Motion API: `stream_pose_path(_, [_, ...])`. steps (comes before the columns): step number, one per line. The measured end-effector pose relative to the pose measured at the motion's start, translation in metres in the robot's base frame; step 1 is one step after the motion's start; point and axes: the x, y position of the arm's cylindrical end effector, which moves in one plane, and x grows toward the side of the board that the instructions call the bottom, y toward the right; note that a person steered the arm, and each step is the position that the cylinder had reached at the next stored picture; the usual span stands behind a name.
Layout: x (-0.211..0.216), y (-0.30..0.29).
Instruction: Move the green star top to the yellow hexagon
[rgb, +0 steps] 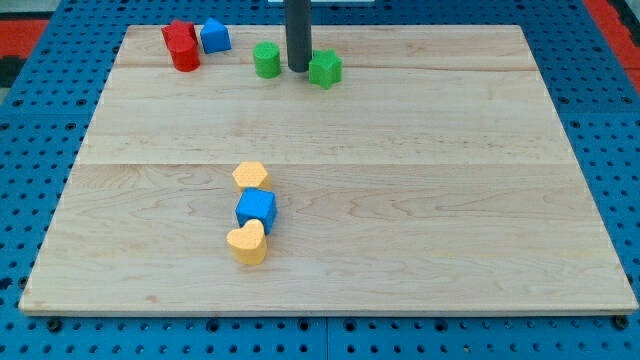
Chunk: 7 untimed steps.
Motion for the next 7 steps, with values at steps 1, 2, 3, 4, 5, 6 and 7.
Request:
stream_pose_path(1, [-0.024, 0.003])
stream_pose_path(2, [-0.036, 0.043])
stream_pose_path(3, [-0.011, 0.061])
stream_pose_path(4, [0.008, 0.086])
stream_pose_path(5, [0.017, 0.129])
stream_pose_path(6, [0.036, 0.102])
stream_pose_path(7, [0.036, 0.014])
